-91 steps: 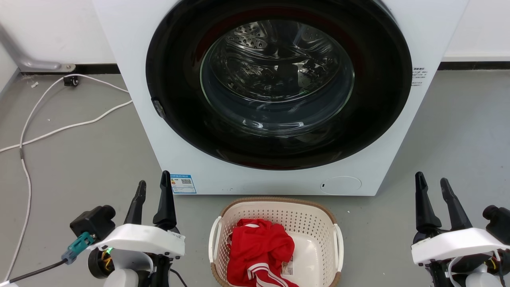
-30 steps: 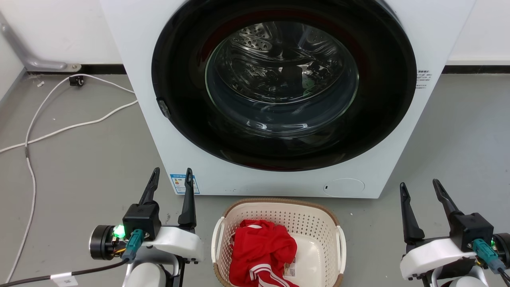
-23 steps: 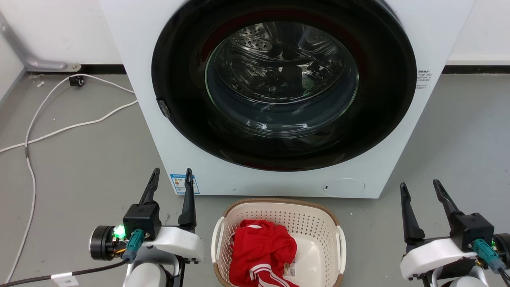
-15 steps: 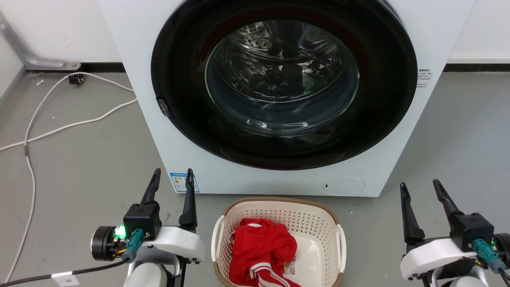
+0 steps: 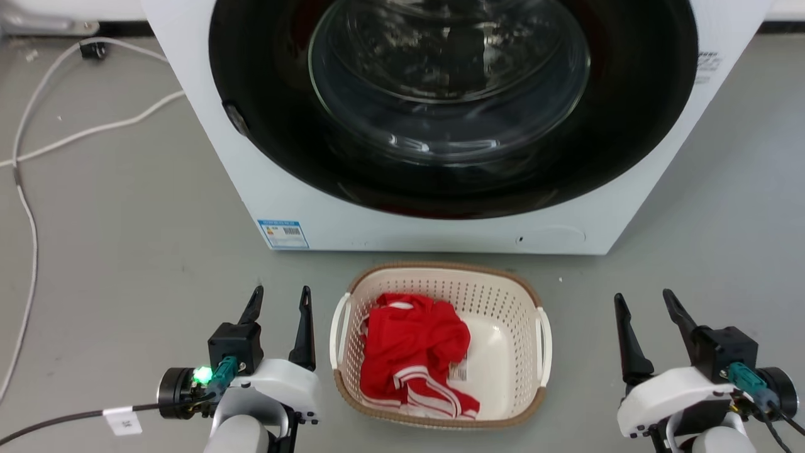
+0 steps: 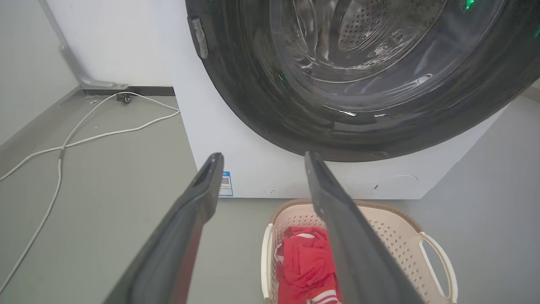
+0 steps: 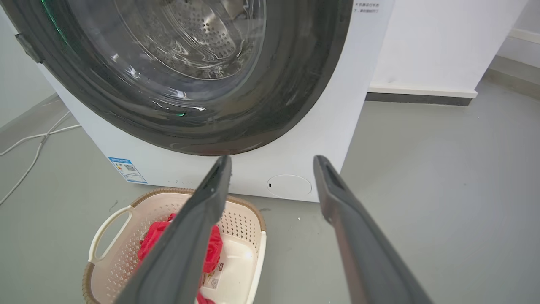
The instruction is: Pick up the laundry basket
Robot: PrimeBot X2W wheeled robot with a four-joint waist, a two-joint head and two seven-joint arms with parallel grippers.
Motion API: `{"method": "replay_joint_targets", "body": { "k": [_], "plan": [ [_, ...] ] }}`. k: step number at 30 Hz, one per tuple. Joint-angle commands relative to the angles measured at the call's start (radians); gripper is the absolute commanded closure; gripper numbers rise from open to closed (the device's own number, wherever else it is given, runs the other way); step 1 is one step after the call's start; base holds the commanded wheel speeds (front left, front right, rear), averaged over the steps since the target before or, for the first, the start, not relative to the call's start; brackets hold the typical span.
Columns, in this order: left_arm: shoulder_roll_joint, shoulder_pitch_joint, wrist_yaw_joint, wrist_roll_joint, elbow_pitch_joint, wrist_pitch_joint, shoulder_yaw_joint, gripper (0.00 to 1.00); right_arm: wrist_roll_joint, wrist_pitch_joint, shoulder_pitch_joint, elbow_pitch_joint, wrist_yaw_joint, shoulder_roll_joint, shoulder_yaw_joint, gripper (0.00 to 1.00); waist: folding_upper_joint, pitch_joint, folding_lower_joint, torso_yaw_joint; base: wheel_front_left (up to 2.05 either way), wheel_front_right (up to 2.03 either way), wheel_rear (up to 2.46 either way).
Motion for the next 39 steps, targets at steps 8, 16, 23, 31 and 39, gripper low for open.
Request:
{"method": "replay_joint_targets", "body": {
  "k": [8,16,23,31,39],
  "plan": [
    [0.0,-0.102,-0.041,-0.038,0.194,-0.002,0.004,0.0,0.037,-0.002,-0.107,0.141,0.0,0.001,0.029,0.0,-0.0001,0.182,-0.0001,-0.016,0.0,0.0,0.0],
    [0.009,-0.265,-0.088,-0.08,0.449,0.014,0.014,0.0,0.092,-0.021,-0.258,0.343,0.0,0.001,0.089,0.0,-0.0001,0.334,-0.0001,-0.033,0.0,0.0,0.0],
    [0.027,-0.417,-0.121,-0.107,0.616,0.036,0.013,0.0,0.142,-0.026,-0.418,0.537,0.0,0.001,0.133,0.0,-0.0001,0.438,-0.0001,-0.053,0.0,0.0,0.0],
    [0.048,-0.591,-0.147,-0.13,0.732,0.076,-0.006,0.0,0.217,0.014,-0.618,0.729,0.0,0.001,0.197,0.0,-0.0001,0.546,-0.0001,-0.063,0.0,0.0,0.0],
    [0.07,-0.723,-0.155,-0.155,0.803,0.149,-0.038,0.0,0.287,0.091,-0.776,0.86,0.0,0.001,0.285,0.0,-0.0001,0.614,-0.0001,-0.066,0.0,0.0,0.0]
  ]
}}
